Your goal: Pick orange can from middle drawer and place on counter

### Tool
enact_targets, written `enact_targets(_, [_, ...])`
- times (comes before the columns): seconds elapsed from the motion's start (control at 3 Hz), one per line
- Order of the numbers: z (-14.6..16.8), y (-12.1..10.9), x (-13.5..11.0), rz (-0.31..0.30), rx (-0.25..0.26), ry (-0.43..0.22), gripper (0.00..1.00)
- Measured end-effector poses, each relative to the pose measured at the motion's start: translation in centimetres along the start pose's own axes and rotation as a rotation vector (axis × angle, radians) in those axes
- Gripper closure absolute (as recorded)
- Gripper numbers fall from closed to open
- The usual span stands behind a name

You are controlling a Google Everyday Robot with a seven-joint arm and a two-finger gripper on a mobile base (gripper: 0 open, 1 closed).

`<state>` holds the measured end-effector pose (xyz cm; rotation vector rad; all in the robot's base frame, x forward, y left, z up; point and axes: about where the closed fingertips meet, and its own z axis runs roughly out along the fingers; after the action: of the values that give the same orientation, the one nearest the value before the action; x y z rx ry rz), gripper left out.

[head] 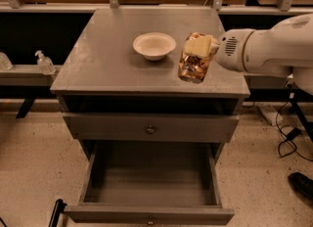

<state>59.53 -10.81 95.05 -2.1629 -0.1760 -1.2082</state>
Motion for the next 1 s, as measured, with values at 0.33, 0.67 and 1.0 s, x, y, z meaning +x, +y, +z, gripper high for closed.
enact_targets(0.33, [1.0,1.0,0.1,-0.046,-0.010,0.006,1.00])
enact_targets(0.67, [2.9,4.2,1.5,-0.144,-0.018,0.016,1.00])
enact_targets(1.0, [4.2,6.9,2.8,-0.202,0.008,0.031,1.00])
